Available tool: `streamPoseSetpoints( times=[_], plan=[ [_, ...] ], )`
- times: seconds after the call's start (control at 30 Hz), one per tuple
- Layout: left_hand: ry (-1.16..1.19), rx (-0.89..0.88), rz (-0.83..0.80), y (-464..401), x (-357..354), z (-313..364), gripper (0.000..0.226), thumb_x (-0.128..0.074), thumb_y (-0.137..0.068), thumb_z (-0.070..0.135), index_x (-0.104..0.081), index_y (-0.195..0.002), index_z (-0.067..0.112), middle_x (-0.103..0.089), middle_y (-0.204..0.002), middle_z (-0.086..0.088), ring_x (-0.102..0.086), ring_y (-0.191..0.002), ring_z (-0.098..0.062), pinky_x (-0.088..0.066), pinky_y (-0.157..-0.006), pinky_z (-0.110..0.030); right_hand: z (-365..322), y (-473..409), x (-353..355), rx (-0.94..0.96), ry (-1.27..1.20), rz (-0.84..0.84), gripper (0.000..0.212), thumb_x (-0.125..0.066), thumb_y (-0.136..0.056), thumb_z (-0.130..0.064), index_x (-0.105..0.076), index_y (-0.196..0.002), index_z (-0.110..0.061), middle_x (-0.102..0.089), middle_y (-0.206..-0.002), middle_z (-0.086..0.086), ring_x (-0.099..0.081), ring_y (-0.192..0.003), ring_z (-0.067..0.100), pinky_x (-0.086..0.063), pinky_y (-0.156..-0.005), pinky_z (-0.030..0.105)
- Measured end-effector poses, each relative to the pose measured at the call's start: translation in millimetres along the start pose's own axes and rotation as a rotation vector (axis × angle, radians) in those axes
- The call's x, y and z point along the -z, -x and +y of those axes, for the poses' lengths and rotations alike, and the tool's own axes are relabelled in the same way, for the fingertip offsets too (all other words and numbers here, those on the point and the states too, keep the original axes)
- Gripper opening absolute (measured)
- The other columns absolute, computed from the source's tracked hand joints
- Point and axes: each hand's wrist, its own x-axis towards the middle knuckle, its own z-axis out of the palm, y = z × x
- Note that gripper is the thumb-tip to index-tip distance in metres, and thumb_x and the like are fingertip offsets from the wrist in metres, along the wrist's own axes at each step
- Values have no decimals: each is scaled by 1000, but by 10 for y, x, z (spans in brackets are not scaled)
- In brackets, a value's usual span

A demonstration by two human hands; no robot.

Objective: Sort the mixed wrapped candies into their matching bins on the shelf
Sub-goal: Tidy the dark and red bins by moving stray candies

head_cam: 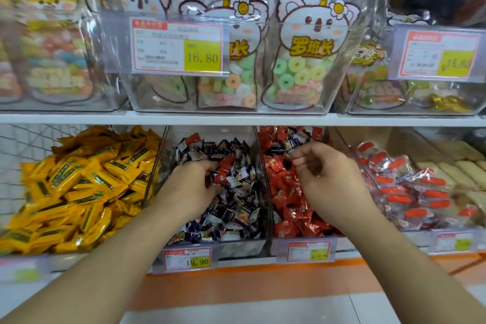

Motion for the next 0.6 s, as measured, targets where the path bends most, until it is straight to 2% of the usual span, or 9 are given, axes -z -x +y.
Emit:
streamPoseSetpoints(
  times=[0.07, 0.13, 0.23, 0.33, 0.4, 0.43, 0.5, 0.53, 0.6],
  plan=[
    [7, -29, -19, -24, -22, -24, 55, -75, -92, 38, -57, -144, 36, -63, -138, 3, -64, -117, -18, -52, -96, -28, -3, -2, -19, -2, 3, -10, 26, -60, -94, -4, -68, -100, -28, -68, -91, -13, -60, -86, -5, -46, -70, 6],
    [-4, -38, -24, -49, -34, -25, 44, -74, -93, 41, -63, -135, 40, -64, -135, 4, -65, -114, -19, -55, -94, -33, -4, -1, -22, -6, 7, -16, 27, -59, -94, -3, -68, -100, -28, -68, -92, -12, -60, -87, -5, -46, -69, 6],
    [41, -31, 16, -45, -48, 13, 26, -75, -94, 33, -71, -119, 36, -63, -104, 13, -64, -97, -13, -51, -80, -26, -5, -3, -22, -3, 13, -22, 27, -59, -94, -4, -68, -101, -29, -69, -93, -12, -60, -86, -6, -46, -67, 5],
    [112, -79, 101, -42, -18, 80, 21, -79, -90, 29, -74, -111, 33, -65, -93, 18, -61, -88, 1, -51, -79, -20, -14, 8, -14, 1, 15, -18, 27, -60, -94, -4, -68, -101, -29, -68, -93, -13, -60, -87, -5, -45, -69, 5],
    [188, -105, 147, -8, 39, 170, 18, -80, -89, 29, -75, -106, 34, -67, -88, 17, -62, -85, 3, -49, -76, -13, -42, 23, -4, 15, 16, -20, 27, -60, -93, -4, -68, -103, -28, -68, -95, -14, -60, -89, -4, -44, -71, 4],
    [245, -116, 159, 20, 65, 224, 16, -80, -89, 29, -74, -103, 35, -67, -87, 16, -62, -85, 3, -46, -72, -8, -65, 33, 2, 30, 14, -32, 27, -61, -93, -4, -68, -105, -28, -68, -97, -15, -60, -92, -3, -43, -72, 3],
    [373, -140, 156, 91, 105, 342, 17, -81, -88, 28, -74, -101, 36, -70, -89, 17, -63, -88, 5, -48, -73, -8, -122, 55, 11, 74, 24, -84, 30, -66, -93, -8, -67, -114, -29, -66, -106, -18, -59, -101, -4, -41, -80, -1],
    [437, -152, 146, 130, 114, 401, 18, -82, -87, 28, -75, -101, 37, -71, -90, 17, -64, -89, 5, -51, -76, -11, -154, 71, 13, 109, 42, -115, 33, -69, -93, -12, -66, -120, -30, -65, -111, -20, -58, -107, -5, -39, -86, -1],
    [550, -155, 132, 187, 101, 490, 21, -85, -84, 27, -76, -100, 38, -73, -91, 19, -67, -90, 2, -56, -82, -22, -204, 105, 0, 182, 65, -173, 42, -74, -91, -19, -63, -129, -32, -64, -120, -22, -55, -116, -5, -41, -99, 9]
  ],
)
